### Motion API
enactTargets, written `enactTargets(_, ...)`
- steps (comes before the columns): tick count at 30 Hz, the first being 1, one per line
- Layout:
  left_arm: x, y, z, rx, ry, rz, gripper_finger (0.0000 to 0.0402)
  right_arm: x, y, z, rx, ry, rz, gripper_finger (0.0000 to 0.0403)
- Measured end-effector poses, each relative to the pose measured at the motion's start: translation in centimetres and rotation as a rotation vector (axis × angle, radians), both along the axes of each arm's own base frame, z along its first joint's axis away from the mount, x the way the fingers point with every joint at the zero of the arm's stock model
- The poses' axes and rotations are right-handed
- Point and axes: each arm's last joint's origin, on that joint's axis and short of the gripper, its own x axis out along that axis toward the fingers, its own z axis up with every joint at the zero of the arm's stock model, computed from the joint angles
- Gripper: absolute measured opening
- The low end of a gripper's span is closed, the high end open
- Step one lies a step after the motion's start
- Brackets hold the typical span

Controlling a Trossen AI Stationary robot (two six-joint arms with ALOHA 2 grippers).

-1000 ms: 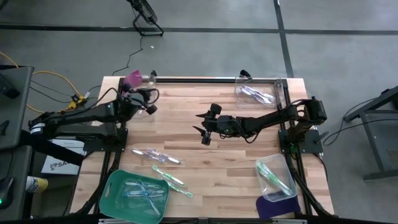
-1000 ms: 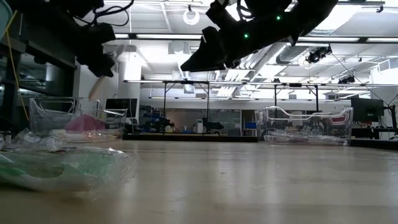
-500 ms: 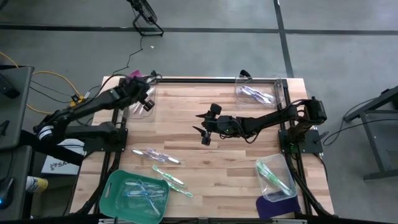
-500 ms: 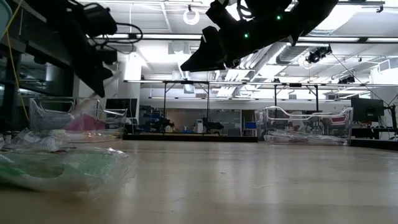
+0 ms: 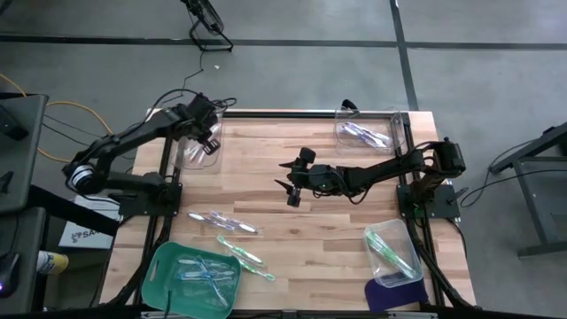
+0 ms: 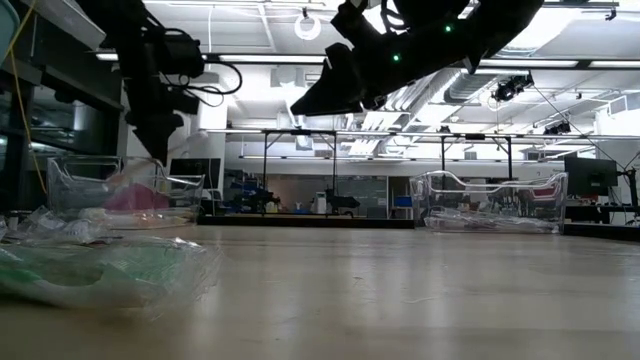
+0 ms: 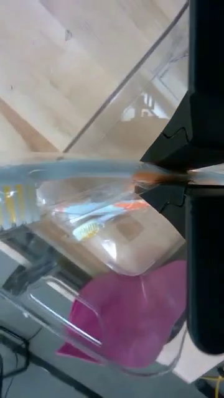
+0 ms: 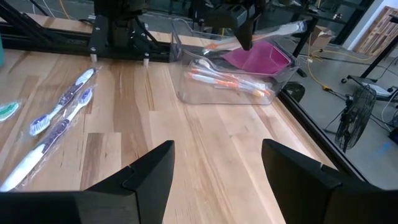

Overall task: Pick & Place Toothbrushes
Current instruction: Put the orange toothbrush into the left transparent bin, then put the purple toothbrush into the right transparent bin

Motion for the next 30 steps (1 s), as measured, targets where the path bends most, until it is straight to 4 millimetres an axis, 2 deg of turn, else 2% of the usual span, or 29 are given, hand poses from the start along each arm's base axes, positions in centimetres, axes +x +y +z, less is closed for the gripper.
enactTargets(7, 0.17, 0.25, -0.76, -0.035, 0.049, 0.004, 0.0025, -0.05, 0.0, -0.15, 0.015, 0.011, -0.005, 0.0235)
enactTargets(14, 0.21, 0.27, -0.76, -0.032, 0.05, -0.001, 0.0087, -0.09, 0.0, -0.3, 0.02, 0.024, -0.007, 0.0235)
enactTargets(19, 0.17, 0.24, -0.79, -0.035, 0.056, -0.001, 0.0117, -0.1, 0.0, -0.3, 0.021, 0.025, -0.007, 0.0235)
enactTargets(27, 0.15, 0.26, -0.74, -0.026, 0.07, -0.013, 0.0127, -0.12, 0.0, -0.37, 0.024, 0.031, -0.008, 0.0235)
enactTargets(30, 0.12, 0.32, -0.12, -0.013, 0.087, -0.004, 0.0127, -0.12, 0.0, -0.38, 0.024, 0.032, -0.008, 0.0235)
